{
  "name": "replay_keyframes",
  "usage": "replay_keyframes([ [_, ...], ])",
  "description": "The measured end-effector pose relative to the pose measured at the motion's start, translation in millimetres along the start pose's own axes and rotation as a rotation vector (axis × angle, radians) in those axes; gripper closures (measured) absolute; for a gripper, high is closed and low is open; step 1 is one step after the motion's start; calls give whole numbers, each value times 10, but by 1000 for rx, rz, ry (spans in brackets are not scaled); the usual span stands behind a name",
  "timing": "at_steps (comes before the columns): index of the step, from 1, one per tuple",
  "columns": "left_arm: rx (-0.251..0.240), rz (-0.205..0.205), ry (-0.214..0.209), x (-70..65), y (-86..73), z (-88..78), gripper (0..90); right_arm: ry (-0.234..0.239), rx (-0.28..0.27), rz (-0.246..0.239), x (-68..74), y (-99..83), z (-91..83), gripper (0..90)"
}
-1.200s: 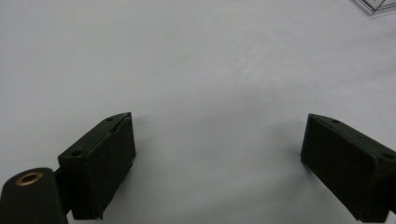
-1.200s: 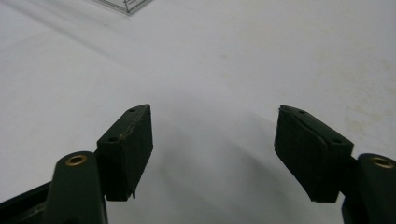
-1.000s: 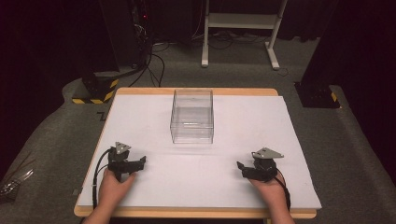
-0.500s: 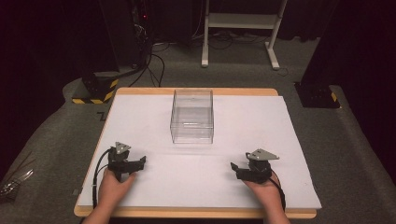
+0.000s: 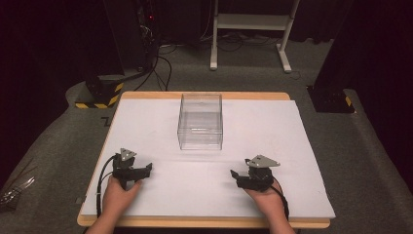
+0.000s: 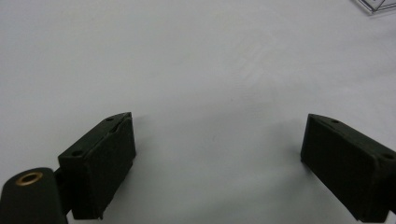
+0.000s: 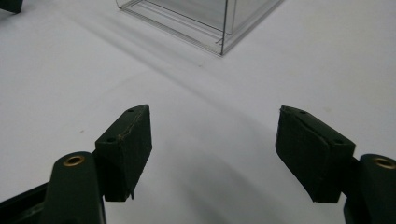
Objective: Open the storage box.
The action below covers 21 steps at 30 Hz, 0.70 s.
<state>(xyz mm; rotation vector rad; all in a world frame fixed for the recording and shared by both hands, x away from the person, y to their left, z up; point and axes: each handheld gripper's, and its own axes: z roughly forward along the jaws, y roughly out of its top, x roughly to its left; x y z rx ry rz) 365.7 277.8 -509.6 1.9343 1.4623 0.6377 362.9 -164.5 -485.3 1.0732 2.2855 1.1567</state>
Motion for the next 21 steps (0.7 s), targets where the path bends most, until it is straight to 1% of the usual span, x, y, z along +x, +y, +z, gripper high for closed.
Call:
replay_keyframes([
  [2, 0, 0, 0, 0, 0, 0, 104, 11, 4, -7, 20, 37, 23, 271],
  [6, 0, 0, 0, -1, 0, 0, 104, 32, -4, 9, 58, 116, 70, 247],
  [8, -2, -2, 1, -3, -1, 0, 105, 34, -2, 15, 69, 131, 83, 246],
  [10, 0, 1, 1, -2, 0, -2, 105, 46, -4, 12, 96, 193, 124, 243],
  [11, 0, 1, 1, -2, 0, -2, 105, 46, -4, 12, 96, 193, 124, 243],
  [12, -2, -1, 1, -3, -1, 0, 105, 51, -11, 5, 105, 218, 135, 235],
  [16, 0, 1, 0, -1, 0, 0, 105, 64, -46, 1, 176, 338, 163, 231],
  [18, 0, 0, 0, -1, 0, 0, 105, 70, -54, -7, 216, 398, 189, 242],
  [19, -1, -2, 0, -2, -1, 0, 105, 79, -65, -18, 250, 448, 220, 268],
  [21, 0, 1, 0, 0, 0, 0, 105, 83, -68, -20, 262, 464, 233, 275],
])
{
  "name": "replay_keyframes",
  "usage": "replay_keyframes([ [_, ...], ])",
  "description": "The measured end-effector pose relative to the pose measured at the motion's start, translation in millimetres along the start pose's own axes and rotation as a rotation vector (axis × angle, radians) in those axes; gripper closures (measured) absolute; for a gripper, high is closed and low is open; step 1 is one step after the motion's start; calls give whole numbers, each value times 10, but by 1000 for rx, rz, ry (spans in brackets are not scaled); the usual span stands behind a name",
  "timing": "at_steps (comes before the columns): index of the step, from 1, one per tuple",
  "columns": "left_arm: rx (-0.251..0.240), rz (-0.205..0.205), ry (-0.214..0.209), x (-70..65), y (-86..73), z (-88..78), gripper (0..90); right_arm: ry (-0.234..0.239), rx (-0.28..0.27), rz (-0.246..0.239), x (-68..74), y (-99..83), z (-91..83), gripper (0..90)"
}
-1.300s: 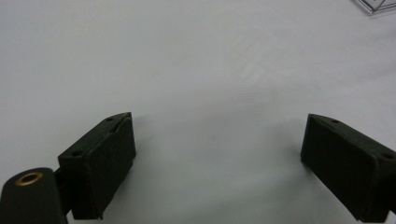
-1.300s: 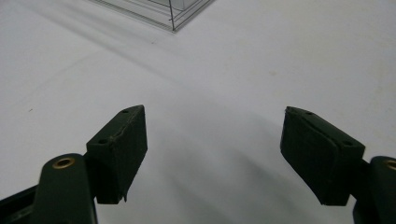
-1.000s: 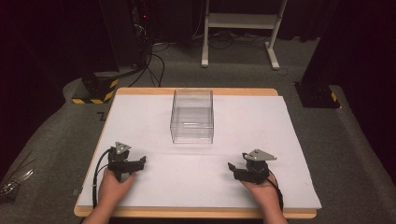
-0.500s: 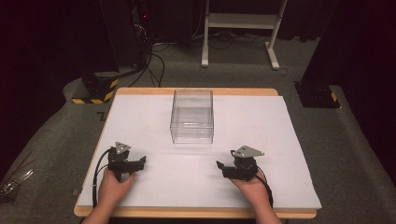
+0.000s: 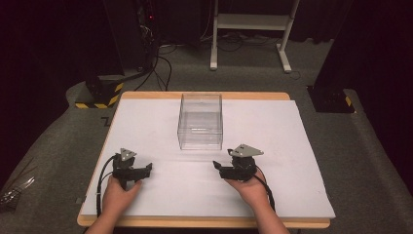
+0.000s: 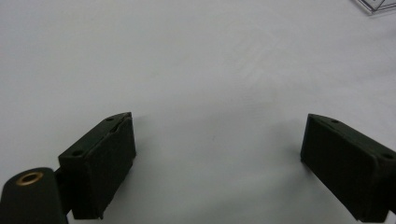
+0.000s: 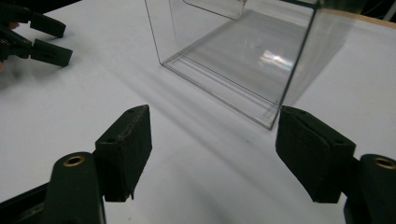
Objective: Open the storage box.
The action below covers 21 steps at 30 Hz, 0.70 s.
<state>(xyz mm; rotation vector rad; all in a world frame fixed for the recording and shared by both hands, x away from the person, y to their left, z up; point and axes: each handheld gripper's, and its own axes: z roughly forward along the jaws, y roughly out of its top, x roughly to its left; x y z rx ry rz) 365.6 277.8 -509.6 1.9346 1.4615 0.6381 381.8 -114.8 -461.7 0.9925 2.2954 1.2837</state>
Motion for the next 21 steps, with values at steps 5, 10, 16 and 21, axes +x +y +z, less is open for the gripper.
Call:
replay_keyframes([
  [5, -2, -2, 1, -2, 0, 1, 105, 21, -15, -2, 56, 89, 120, 324],
  [10, -2, -3, 1, -3, -1, 1, 105, 19, -26, 2, 83, 136, 220, 339],
  [16, -1, -1, 0, -2, 0, 0, 106, 6, -48, 0, 94, 254, 318, 364],
  [21, 0, 0, 0, -2, 0, -1, 106, -19, -64, 11, 79, 334, 415, 389],
])
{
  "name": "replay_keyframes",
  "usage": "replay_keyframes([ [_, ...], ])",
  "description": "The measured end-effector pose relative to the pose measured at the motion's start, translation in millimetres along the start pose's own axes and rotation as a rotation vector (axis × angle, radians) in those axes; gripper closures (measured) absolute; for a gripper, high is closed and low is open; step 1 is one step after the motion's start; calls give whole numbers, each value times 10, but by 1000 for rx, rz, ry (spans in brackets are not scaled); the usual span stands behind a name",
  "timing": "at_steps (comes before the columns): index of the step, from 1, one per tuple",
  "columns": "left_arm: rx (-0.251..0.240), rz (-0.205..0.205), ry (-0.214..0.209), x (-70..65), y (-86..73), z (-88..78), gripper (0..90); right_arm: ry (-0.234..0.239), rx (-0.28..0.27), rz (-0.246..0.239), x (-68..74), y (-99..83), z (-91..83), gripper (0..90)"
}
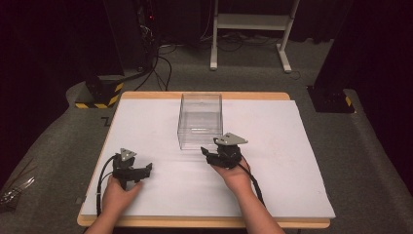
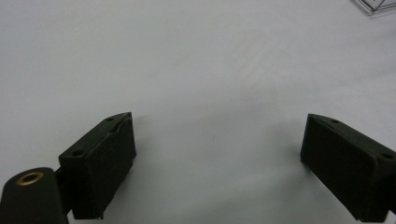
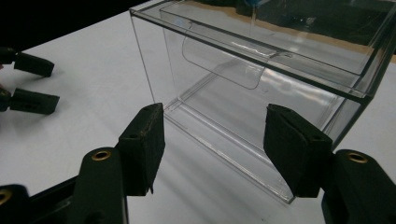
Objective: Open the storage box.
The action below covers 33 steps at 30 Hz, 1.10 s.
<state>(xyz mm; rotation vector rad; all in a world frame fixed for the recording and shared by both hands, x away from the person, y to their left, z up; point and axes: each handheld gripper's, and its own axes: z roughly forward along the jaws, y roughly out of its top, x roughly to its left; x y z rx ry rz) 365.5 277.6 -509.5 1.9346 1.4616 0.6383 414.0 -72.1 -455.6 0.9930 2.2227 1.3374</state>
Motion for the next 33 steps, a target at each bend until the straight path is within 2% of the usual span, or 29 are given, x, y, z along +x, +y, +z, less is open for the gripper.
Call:
replay_keyframes([
  [9, -3, 1, 2, -2, -1, 1, 107, -12, -13, 27, -34, 16, 141, 425],
  [14, 0, 1, 0, 0, 0, 0, 107, 9, -29, 47, -53, 42, 197, 431],
  [15, 0, 0, 0, 0, 0, 0, 107, 16, -36, 64, -73, 43, 218, 450],
  [18, -3, 1, 2, -2, -2, 1, 107, 14, -37, 80, -96, 37, 232, 466],
  [22, -3, 1, 2, -2, -2, 1, 107, 25, -57, 78, -140, 32, 250, 506],
  [23, -2, 3, 1, -1, -1, 0, 107, 34, -76, 72, -146, 40, 249, 524],
  [33, -2, 3, 1, 0, -1, 0, 108, 62, -73, 57, -189, 74, 296, 603],
])
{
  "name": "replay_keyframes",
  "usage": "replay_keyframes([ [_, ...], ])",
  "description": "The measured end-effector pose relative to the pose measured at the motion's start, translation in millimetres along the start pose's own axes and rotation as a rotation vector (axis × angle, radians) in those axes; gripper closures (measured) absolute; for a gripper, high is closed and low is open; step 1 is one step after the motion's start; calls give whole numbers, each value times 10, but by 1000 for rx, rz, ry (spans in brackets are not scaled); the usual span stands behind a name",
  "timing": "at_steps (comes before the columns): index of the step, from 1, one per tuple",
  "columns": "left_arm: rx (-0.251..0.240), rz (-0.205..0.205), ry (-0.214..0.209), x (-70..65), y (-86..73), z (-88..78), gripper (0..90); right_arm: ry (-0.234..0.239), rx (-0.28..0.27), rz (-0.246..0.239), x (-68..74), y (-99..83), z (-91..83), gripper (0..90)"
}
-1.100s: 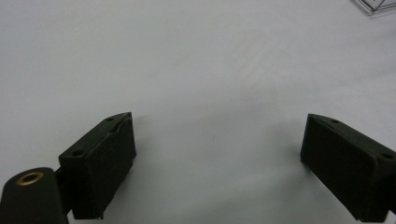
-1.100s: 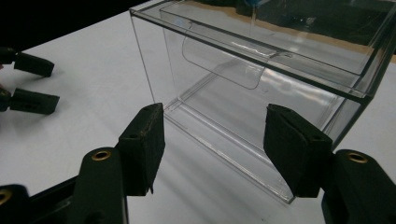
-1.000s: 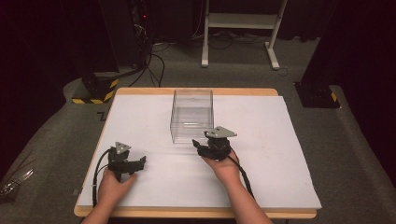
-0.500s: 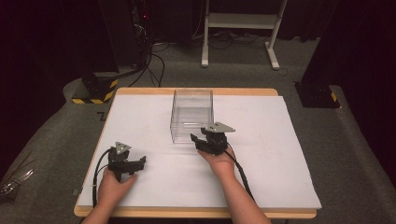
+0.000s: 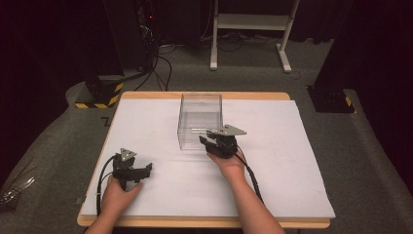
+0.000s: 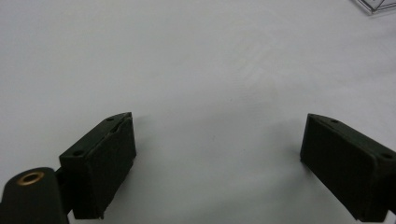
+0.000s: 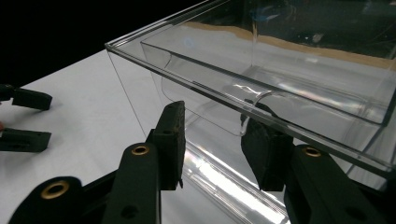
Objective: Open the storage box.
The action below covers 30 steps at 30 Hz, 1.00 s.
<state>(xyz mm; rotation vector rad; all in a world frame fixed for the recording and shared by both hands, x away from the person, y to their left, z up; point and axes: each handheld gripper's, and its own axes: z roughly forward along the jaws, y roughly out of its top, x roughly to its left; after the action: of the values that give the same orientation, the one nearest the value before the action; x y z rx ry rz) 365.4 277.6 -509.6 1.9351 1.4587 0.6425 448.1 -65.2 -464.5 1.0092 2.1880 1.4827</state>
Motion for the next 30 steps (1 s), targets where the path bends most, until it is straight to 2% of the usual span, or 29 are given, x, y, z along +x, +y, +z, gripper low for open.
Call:
replay_keyframes([
  [5, -1, -1, 1, -1, -1, 0, 108, 3, -1, -9, -23, 1, -7, 665],
  [7, -1, 0, 1, -1, -1, 1, 107, 6, -1, 2, -39, -2, -14, 716],
  [8, -1, 0, 1, -1, -1, 0, 108, 30, -7, 20, -72, -13, -24, 739],
  [15, 0, 0, 0, -1, -1, 0, 108, 46, -7, 12, -101, -44, -88, 788],
  [28, 0, 2, 0, 0, -1, -1, 108, 65, -12, -25, -13, -131, -207, 790],
  [29, 0, 2, 0, 0, -1, -1, 108, 74, -11, -33, -9, -134, -197, 709],
  [30, 0, 2, 0, 0, -1, -1, 108, 76, -8, -33, -8, -132, -190, 701],
])
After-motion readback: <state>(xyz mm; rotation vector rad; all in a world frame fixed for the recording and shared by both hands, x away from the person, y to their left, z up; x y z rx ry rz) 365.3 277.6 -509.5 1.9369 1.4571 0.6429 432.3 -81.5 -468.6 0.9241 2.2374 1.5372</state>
